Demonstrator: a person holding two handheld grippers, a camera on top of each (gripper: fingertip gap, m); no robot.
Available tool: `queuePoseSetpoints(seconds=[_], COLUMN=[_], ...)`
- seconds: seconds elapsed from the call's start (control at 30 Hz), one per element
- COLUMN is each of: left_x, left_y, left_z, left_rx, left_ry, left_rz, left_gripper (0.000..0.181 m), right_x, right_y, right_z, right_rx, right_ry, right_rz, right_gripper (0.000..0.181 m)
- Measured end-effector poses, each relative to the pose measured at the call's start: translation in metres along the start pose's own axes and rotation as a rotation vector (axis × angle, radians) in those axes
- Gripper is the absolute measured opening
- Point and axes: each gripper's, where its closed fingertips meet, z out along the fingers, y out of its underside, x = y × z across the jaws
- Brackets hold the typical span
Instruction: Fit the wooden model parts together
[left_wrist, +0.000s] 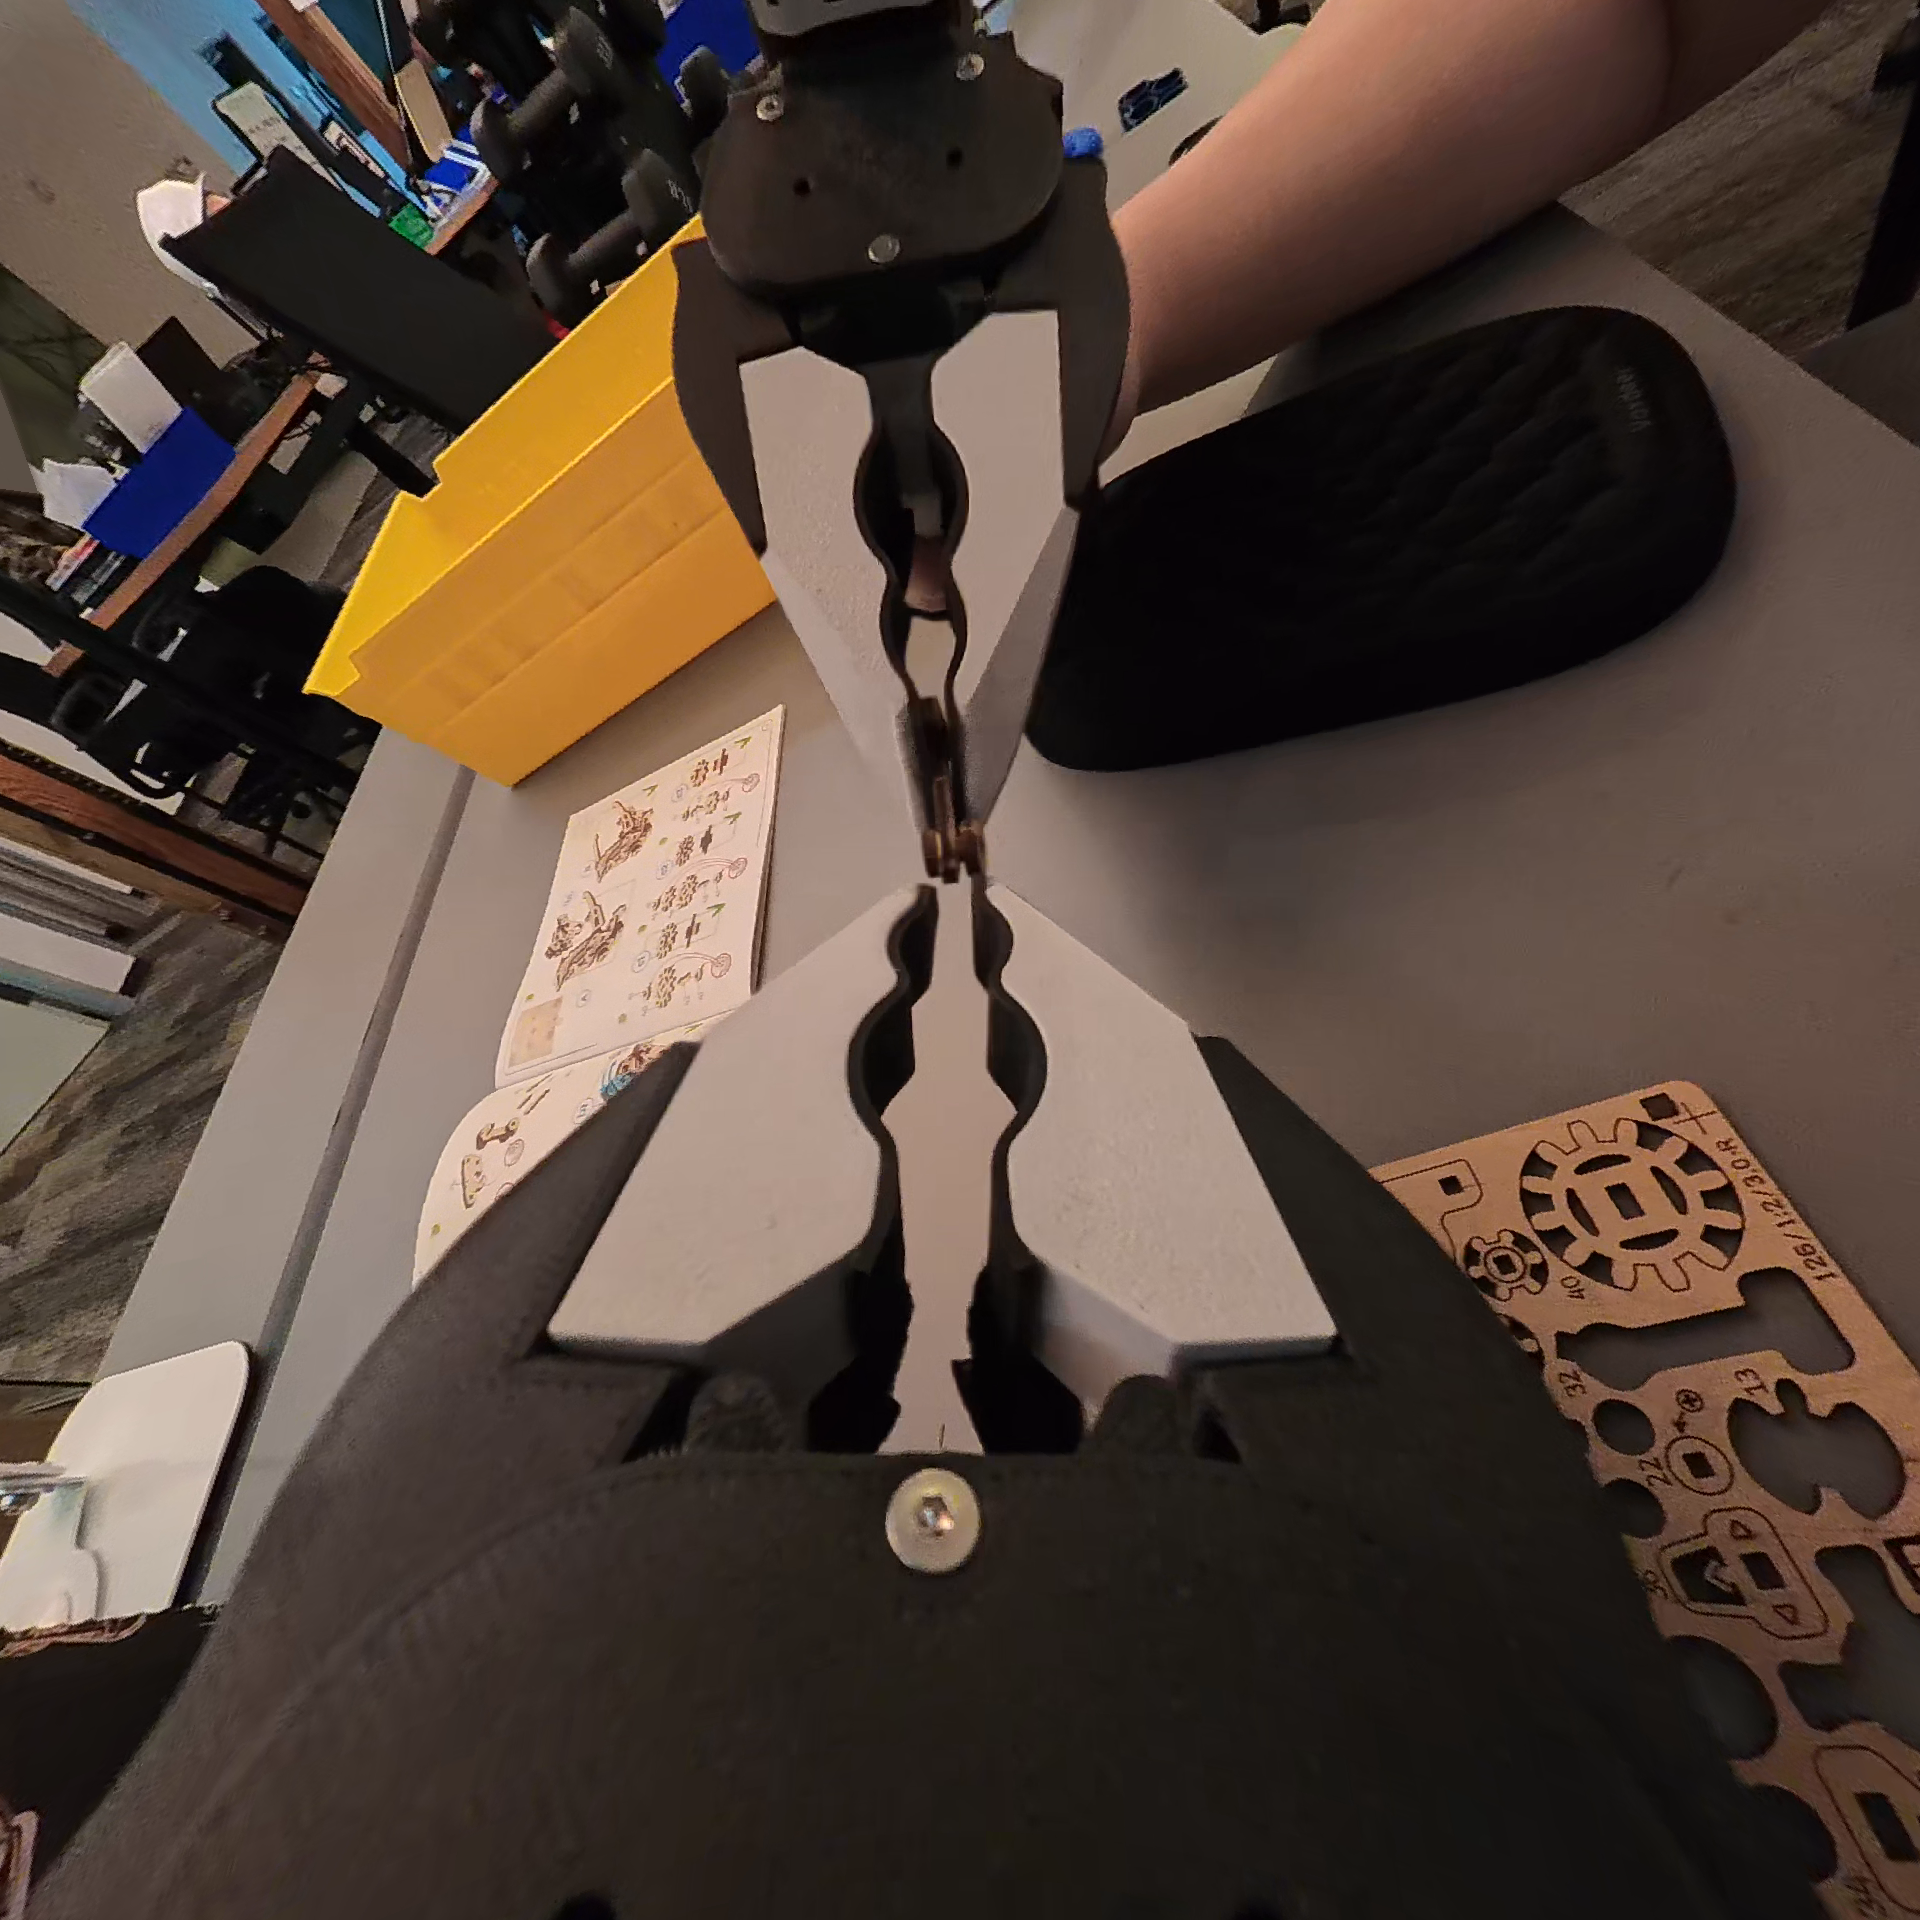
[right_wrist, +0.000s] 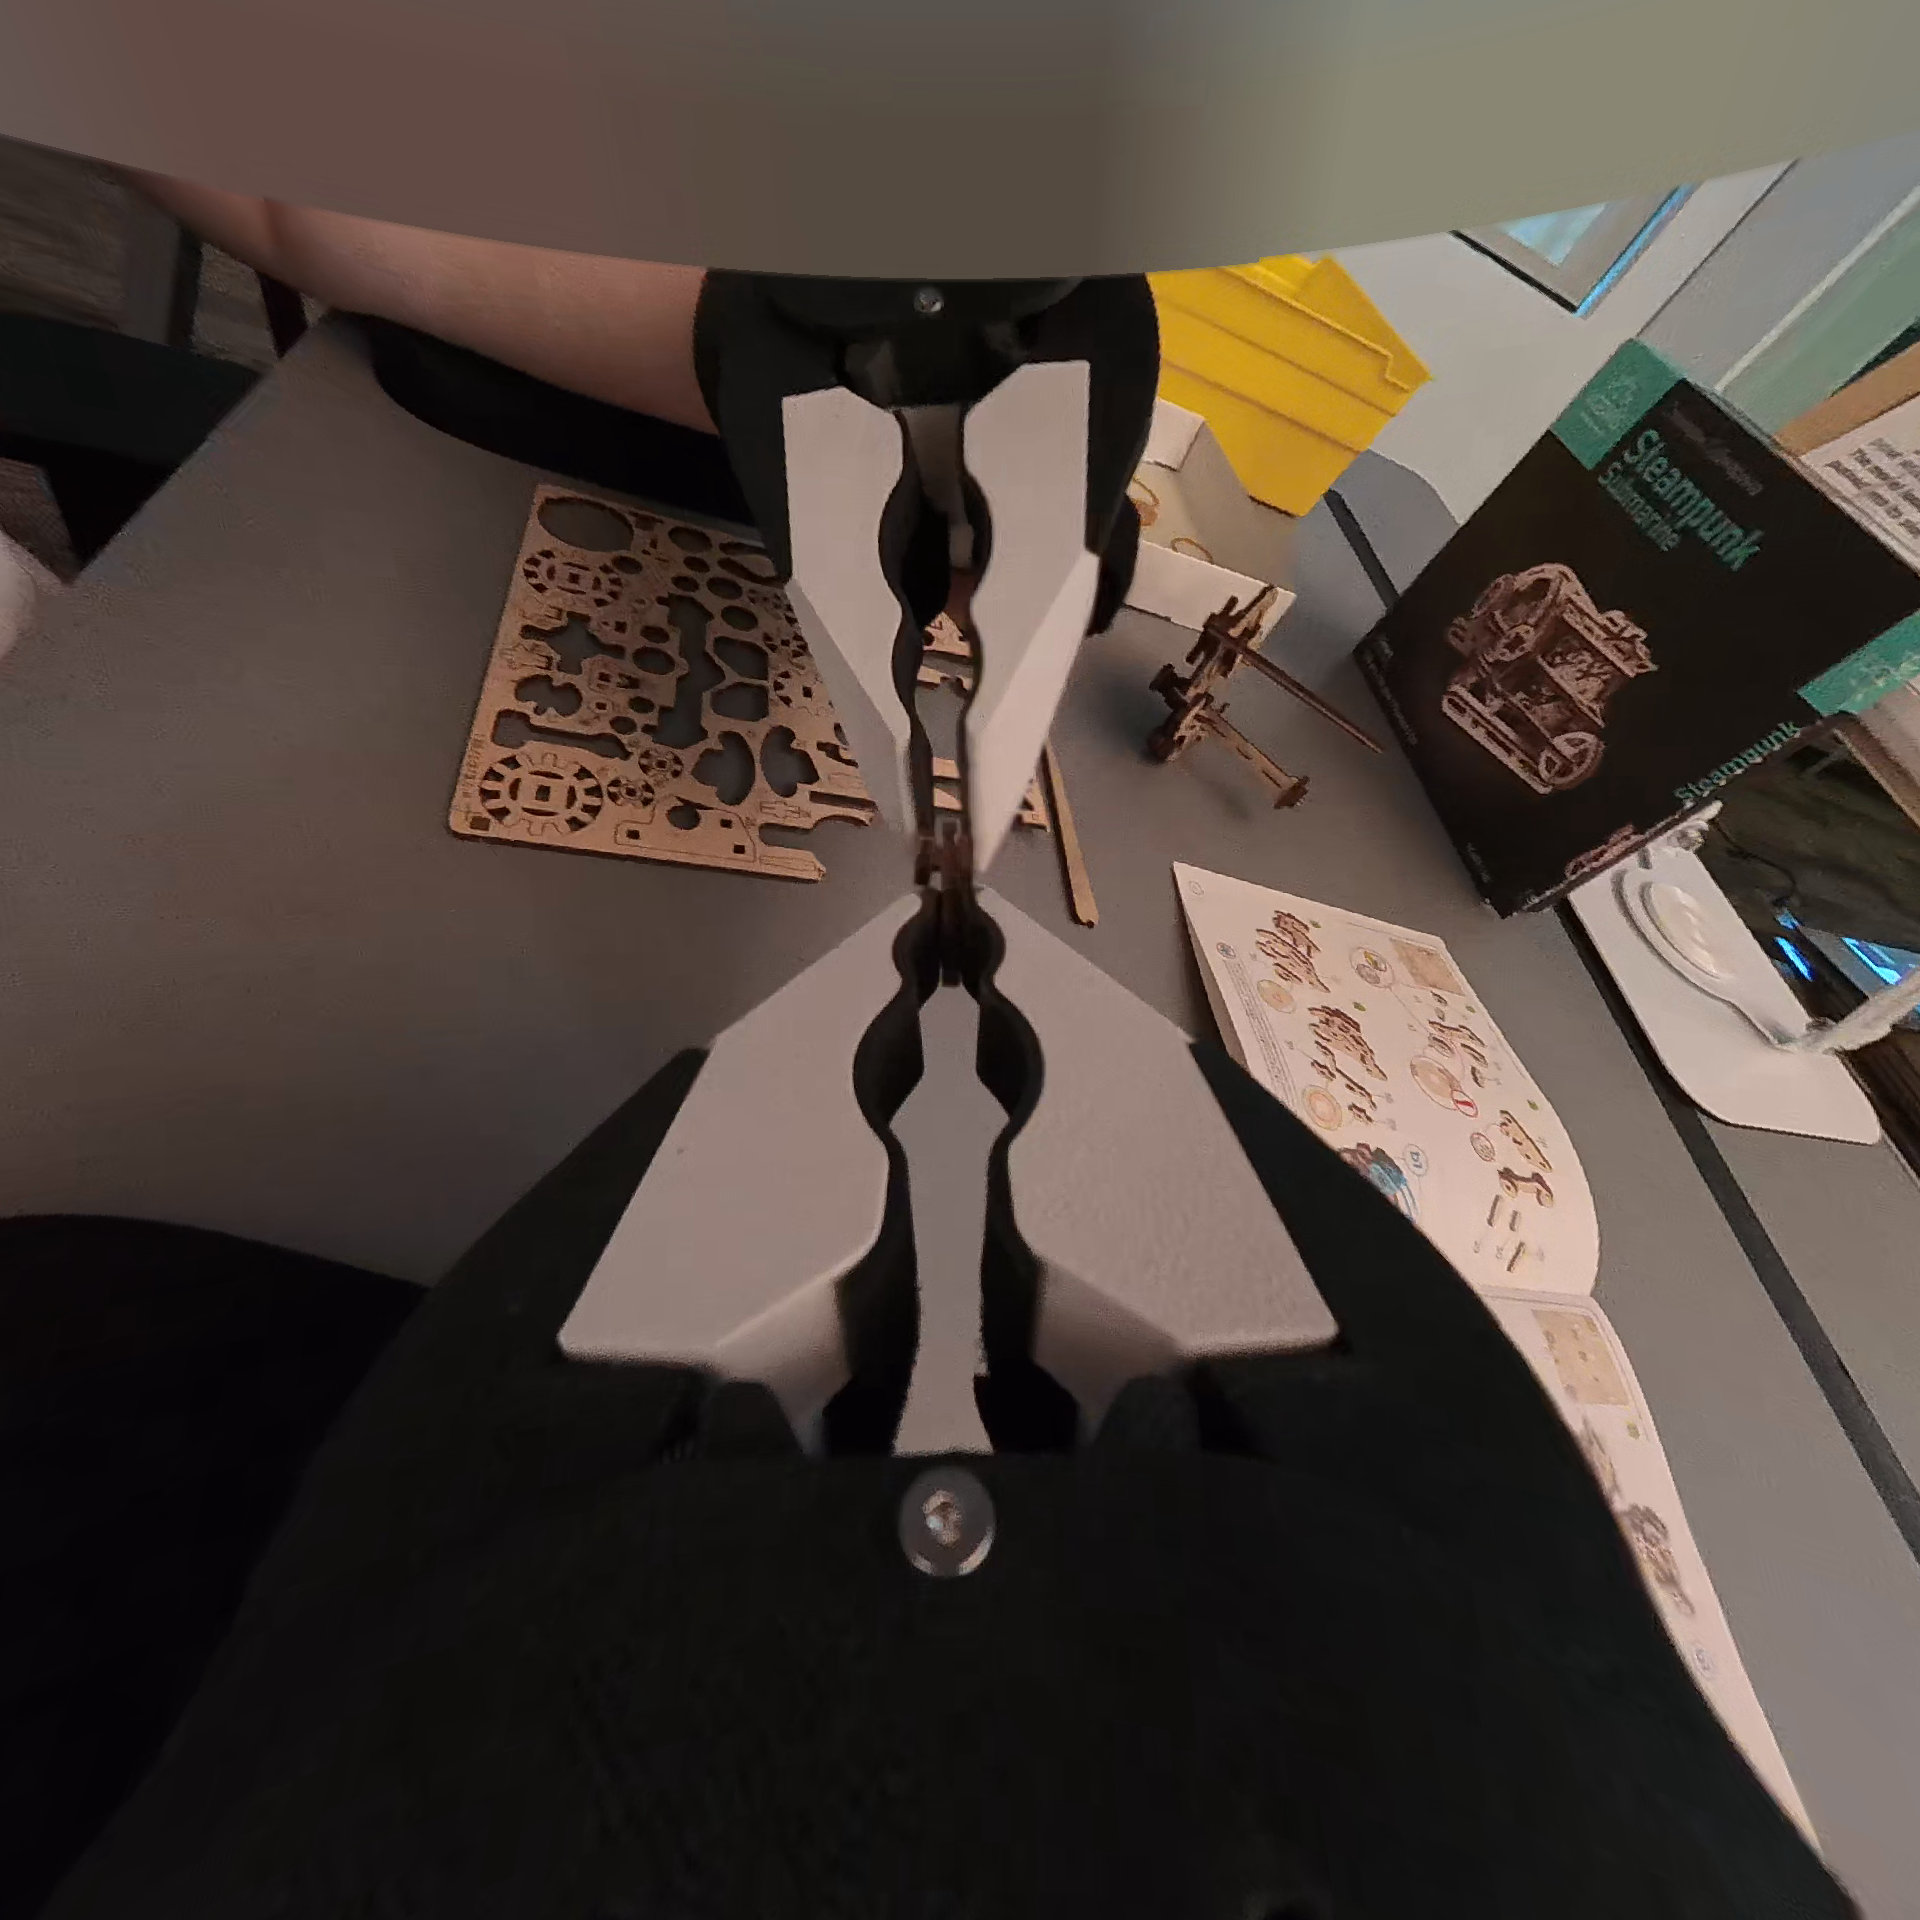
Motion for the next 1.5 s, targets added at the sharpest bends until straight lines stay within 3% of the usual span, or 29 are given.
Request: queuePoseSetpoints(seconds=[0.4, 1.5], left_x=[0.004, 0.008], left_y=[0.006, 0.014], left_z=[0.003, 0.008], left_rx=[-0.026, -0.014], left_ry=[0.036, 0.132], left_rz=[-0.065, -0.261], left_gripper=[0.011, 0.005], right_x=[-0.004, -0.005], right_y=[0.013, 0.024], right_z=[0.004, 0.007], right_rx=[-0.029, -0.008], right_ry=[-0.049, -0.101], right_rz=[0.060, 0.162], right_gripper=[0.000, 0.001])
